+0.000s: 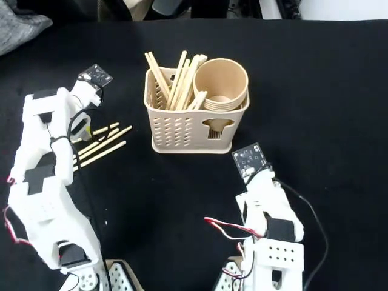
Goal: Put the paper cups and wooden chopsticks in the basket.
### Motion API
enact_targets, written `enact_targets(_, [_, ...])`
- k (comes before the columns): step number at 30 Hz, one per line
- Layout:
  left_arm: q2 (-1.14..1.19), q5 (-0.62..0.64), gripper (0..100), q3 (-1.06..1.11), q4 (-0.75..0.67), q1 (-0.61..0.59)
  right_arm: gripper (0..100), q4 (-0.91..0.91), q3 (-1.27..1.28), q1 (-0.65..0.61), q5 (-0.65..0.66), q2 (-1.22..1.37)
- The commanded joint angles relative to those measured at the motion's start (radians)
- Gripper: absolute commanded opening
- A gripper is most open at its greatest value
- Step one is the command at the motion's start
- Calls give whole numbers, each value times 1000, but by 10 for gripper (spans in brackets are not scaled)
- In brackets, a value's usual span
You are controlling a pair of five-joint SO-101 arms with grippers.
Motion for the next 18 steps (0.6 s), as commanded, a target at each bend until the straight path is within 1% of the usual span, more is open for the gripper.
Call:
enact_targets(1, [98,-5,206,-117,-3,15,12,2,-1,-11,-3,-8])
enact_targets(3, [143,-2,205,-143,2,12,12,2,-1,-11,-3,-8])
enact_targets(5, [160,-6,187,-177,55,8,12,2,-1,-11,-3,-8])
enact_targets(7, [163,-6,144,-216,124,12,12,2,-1,-11,-3,-8])
enact_targets(10, [161,0,41,-268,209,18,12,2,-1,-11,-3,-8])
enact_targets(11, [161,2,20,-286,241,24,12,2,-1,-11,-3,-8])
enact_targets(12, [160,2,36,-302,281,28,12,2,-1,-11,-3,-8])
enact_targets(15, [160,11,30,-378,402,33,12,2,-1,-11,-3,-8])
enact_targets(18, [137,120,29,-501,531,33,12,2,-1,-11,-3,-8])
